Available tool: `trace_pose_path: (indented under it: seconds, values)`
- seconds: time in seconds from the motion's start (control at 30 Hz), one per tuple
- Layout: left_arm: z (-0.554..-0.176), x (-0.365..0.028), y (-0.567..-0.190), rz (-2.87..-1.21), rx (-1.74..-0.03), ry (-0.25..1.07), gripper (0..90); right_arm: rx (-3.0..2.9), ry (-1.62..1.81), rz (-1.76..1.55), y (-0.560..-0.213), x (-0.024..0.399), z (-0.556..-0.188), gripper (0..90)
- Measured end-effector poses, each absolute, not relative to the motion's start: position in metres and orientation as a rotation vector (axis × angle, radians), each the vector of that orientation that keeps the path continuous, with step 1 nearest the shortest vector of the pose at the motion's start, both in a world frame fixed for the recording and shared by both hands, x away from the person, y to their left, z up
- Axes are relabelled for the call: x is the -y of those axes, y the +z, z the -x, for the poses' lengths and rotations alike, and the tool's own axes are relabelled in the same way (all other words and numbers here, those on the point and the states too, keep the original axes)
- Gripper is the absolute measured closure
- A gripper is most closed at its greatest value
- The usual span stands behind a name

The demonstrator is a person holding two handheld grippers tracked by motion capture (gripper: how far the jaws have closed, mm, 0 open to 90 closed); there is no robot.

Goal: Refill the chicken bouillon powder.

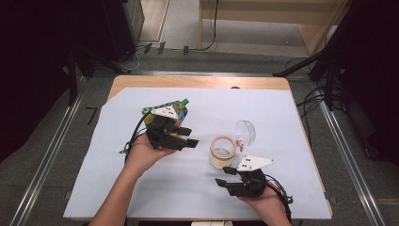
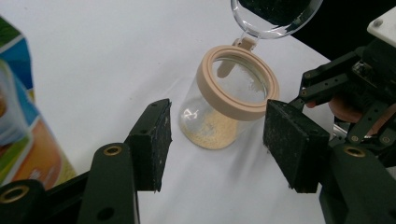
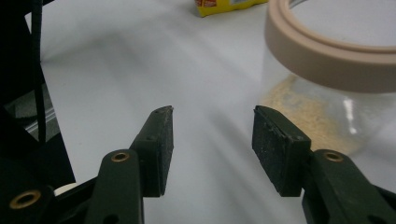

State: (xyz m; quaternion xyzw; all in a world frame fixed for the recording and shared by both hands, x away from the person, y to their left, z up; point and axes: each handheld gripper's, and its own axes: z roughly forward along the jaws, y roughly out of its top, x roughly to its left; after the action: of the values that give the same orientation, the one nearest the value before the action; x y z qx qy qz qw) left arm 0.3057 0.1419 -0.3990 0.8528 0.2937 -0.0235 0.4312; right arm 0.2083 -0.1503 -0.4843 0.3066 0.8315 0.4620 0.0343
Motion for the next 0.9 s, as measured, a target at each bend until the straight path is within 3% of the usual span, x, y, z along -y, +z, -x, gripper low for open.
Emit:
trace_pose_path:
  seconds: [0.9]
  values:
    - [-0.295,-0.210,-0.386,-2.082,-0.846,0.005,42.2,-2.634,1.452,-0.809,-0.489,0.118,-0.209,49.2]
